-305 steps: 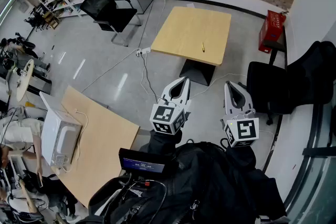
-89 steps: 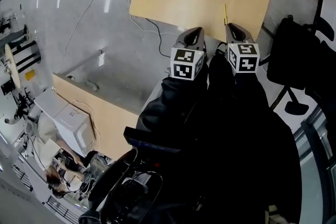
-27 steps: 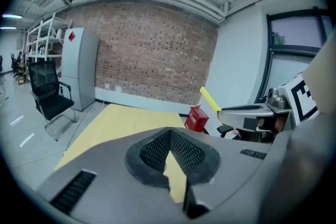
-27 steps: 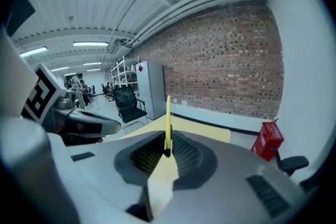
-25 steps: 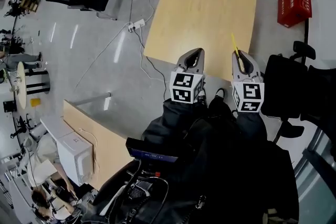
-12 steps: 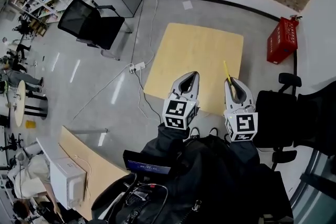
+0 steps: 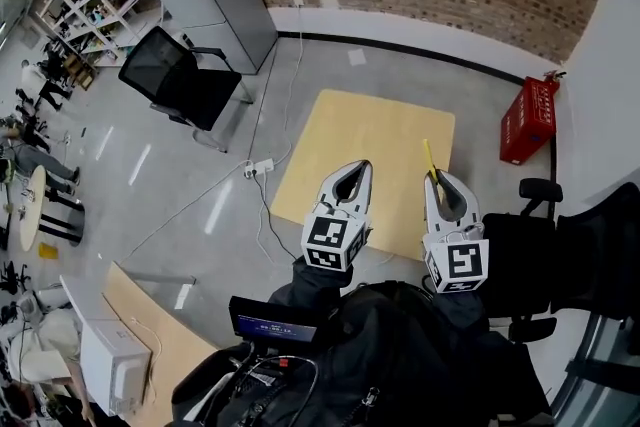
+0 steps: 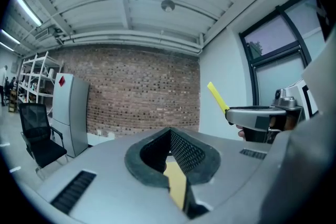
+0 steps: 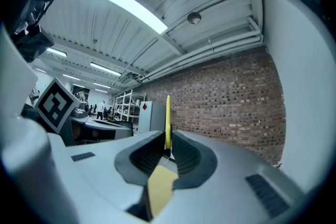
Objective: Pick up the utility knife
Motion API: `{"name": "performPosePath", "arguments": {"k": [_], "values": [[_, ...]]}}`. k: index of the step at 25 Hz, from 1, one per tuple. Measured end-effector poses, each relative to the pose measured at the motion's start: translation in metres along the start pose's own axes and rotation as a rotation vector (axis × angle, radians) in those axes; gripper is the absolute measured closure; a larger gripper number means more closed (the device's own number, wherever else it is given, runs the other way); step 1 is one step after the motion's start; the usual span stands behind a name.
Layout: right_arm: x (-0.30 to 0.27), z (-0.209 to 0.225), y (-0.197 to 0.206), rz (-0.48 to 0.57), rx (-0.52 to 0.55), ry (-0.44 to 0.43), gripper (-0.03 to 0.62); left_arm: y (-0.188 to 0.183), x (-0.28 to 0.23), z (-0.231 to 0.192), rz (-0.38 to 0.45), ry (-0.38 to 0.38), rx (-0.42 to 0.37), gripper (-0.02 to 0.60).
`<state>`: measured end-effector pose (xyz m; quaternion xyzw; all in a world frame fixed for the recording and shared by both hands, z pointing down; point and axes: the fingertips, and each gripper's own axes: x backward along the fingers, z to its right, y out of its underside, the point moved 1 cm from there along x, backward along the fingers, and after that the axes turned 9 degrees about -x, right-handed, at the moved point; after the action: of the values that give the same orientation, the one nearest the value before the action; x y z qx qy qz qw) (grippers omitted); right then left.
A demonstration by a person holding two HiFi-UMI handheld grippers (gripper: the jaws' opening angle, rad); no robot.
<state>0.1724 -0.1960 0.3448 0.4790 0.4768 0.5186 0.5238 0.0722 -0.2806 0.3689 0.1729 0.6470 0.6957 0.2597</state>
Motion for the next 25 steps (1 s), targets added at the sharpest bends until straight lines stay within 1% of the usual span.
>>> {"name": "performPosePath", "arguments": {"k": [7,12,25], "values": [[-0.002,-0.004,-0.018,0.049,0.018,-0.018,0.542,-0.019,0.002,-0.002,0.048,-0.017,-0.022,0.583],[-0.012,-0.01,-0.029,0.08,0.025,-0.026,0.542,-0.027,0.002,-0.013,0.069,-0.037,-0.043,0.583],[-0.011,-0.006,-0.037,0.114,0.038,-0.026,0.542,-0.036,-0.001,-0.012,0.1,-0.041,-0.065,0.583]]}}
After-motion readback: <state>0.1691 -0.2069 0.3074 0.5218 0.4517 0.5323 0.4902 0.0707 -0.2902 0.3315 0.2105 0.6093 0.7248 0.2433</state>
